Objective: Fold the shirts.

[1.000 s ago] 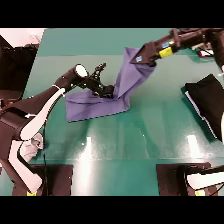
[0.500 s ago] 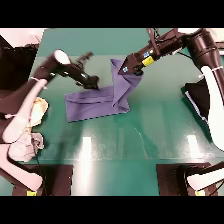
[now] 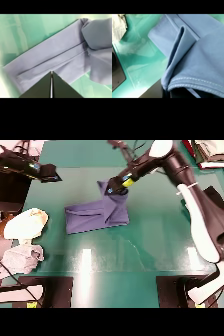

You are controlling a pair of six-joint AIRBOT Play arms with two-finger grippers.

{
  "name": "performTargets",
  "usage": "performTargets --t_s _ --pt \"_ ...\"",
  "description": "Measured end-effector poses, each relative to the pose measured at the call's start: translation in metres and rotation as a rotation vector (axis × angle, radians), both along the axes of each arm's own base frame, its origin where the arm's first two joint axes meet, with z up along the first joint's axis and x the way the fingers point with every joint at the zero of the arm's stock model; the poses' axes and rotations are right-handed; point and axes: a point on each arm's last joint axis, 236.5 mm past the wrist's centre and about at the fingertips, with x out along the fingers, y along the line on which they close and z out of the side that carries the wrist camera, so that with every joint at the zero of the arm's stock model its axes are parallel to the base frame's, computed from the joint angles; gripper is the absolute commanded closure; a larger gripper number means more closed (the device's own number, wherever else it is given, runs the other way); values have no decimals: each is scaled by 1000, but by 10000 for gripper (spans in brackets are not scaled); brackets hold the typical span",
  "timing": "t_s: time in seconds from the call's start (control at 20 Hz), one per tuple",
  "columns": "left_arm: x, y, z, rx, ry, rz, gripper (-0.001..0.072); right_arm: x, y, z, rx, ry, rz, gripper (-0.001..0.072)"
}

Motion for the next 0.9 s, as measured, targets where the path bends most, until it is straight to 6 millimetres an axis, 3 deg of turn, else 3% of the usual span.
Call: performTargets --t_s 0.1,0.15,0.2,0.25,0.4,0.5,0.65,0.8,0.85,0.9 --pt "-8 14 10 15 -8 16 683 -3 34 -15 24 -31 22 683" --pt "-12 15 13 16 -7 14 683 -5 54 -23 39 -48 32 536" --pt "-15 17 15 16 -7 13 682 -8 73 -30 55 -70 42 326" --pt "-16 20 16 20 -7 17 682 -12 93 -34 80 -89 58 237" --pt "-20 22 18 23 -3 16 682 -36 146 -38 169 -125 112 238" --pt "-22 24 18 27 1 16 682 -44 157 -36 194 -136 122 240" --pt "-24 24 17 30 9 10 682 -42 133 -39 154 -136 108 240" --pt "-26 24 17 34 12 0 682 -23 74 -57 59 -99 44 239" --pt "-26 24 16 36 12 -3 682 -14 49 -65 29 -71 5 213" --pt "-26 24 16 36 12 -5 682 -6 25 -75 0 -38 -39 75"
